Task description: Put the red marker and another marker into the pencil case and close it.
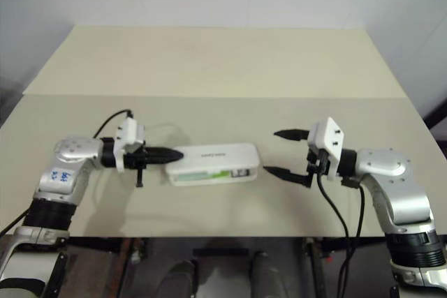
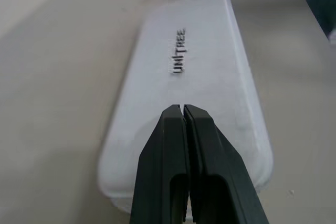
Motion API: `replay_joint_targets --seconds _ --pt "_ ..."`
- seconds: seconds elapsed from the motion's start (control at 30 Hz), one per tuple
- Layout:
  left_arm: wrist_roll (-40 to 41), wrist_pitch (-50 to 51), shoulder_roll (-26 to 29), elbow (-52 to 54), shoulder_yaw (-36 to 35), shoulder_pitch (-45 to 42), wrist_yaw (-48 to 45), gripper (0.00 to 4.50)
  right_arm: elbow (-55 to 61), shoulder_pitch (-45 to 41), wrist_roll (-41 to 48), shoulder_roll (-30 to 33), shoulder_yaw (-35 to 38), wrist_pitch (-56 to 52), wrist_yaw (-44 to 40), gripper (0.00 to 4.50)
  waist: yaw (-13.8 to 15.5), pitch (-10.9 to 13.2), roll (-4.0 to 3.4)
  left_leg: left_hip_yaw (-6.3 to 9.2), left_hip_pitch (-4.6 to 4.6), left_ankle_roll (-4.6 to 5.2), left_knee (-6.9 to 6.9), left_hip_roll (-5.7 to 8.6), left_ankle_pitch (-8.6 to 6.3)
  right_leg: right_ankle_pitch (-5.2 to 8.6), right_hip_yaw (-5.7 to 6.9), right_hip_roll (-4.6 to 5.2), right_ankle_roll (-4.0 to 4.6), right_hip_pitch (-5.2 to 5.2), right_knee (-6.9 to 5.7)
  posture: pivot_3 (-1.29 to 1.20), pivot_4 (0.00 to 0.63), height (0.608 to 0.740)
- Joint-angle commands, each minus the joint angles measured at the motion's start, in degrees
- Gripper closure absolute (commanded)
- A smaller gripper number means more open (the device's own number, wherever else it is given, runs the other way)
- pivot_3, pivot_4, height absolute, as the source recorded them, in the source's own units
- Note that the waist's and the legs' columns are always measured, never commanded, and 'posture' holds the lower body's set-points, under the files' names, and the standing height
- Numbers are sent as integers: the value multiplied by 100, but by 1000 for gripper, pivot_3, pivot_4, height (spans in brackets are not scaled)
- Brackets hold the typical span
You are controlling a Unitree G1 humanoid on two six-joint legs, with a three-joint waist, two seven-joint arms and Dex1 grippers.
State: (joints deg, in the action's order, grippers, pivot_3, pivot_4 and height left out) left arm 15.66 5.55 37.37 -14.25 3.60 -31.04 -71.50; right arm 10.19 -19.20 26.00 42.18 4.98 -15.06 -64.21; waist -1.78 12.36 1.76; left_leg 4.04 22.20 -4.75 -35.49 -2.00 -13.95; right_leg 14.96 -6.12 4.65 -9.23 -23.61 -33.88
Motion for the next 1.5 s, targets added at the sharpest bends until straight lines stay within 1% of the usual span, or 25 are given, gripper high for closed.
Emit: replay_joint_targets --seconds 0.03,0.2,0.37,0.43,0.53,0.63,0.8,0.93,1.0,1.13,1.2,1.3,1.37,1.5 --pt "-342 -65 -223 79 212 9 426 4465 190 54 89 -48 114 128 72 0 7 0 0 0 0 0 -1 0 0 0 0 0 0 0 0 0 150 740" --pt "-410 176 -337 369 457 121 478 4465 295 152 76 -140 103 151 206 0 6 -1 0 0 -2 0 -6 0 0 0 -1 0 0 5 -1 0 150 740" --pt "-517 523 -381 686 703 -34 620 4465 381 261 67 -224 118 183 339 0 9 -1 -1 0 -2 0 -12 0 0 1 -2 0 1 8 -1 0 150 740" --pt "-537 708 -368 765 775 -94 637 4465 398 284 66 -253 113 202 372 0 8 -1 0 0 -2 1 -15 0 0 11 -2 0 21 10 0 0 150 740" --pt "-560 962 -291 828 881 -148 577 4465 434 299 64 -303 89 223 449 0 2 -1 0 0 -2 1 -18 1 0 19 -4 0 35 11 0 0 150 740" --pt "-555 1379 -369 820 979 -210 674 4465 470 331 62 -372 80 273 532 0 1 -1 0 0 -4 2 -18 1 1 22 -4 -1 40 12 0 0 150 740" --pt "-578 1478 -432 818 1046 -237 703 4465 554 351 54 -408 78 247 596 0 8 -2 0 0 -4 2 -27 1 1 25 -4 -1 47 17 1 0 150 740" --pt "-321 1634 -518 924 813 -242 761 4465 569 366 65 -382 81 231 600 0 5 -2 0 0 -3 2 -34 1 1 29 -5 -1 56 19 1 0 150 740" --pt "-22 1618 -540 1078 563 -209 671 4465 529 368 77 -347 102 233 561 0 1 -2 0 0 -2 2 -36 1 1 28 -5 -1 56 18 1 0 150 740" --pt "346 1231 -437 1279 26 -89 626 4465 417 341 81 -307 114 236 481 0 -19 -1 1 0 0 2 -32 0 1 27 -5 -1 55 14 0 0 150 740" --pt "586 1311 -357 1363 -230 -9 572 4465 367 327 87 -291 127 235 444 0 -24 -1 1 0 0 2 -30 0 1 26 -5 -1 51 13 0 0 150 740" --pt "699 1180 -304 1387 -529 48 645 4465 305 297 90 -279 146 242 408 0 -18 -1 1 0 -1 2 -28 0 1 25 -5 -1 50 13 1 0 150 740" --pt "1084 1487 -40 1495 -863 184 406 4465 236 254 107 -245 173 221 371 0 -18 -1 1 0 0 2 -29 1 1 28 -5 -1 55 14 1 0 150 740" --pt "1169 1242 242 1483 -1318 426 470 4465 196 209 111 -183 188 172 349 0 -37 -1 2 0 0 2 -26 0 0 29 -5 0 58 12 4 0 150 740"
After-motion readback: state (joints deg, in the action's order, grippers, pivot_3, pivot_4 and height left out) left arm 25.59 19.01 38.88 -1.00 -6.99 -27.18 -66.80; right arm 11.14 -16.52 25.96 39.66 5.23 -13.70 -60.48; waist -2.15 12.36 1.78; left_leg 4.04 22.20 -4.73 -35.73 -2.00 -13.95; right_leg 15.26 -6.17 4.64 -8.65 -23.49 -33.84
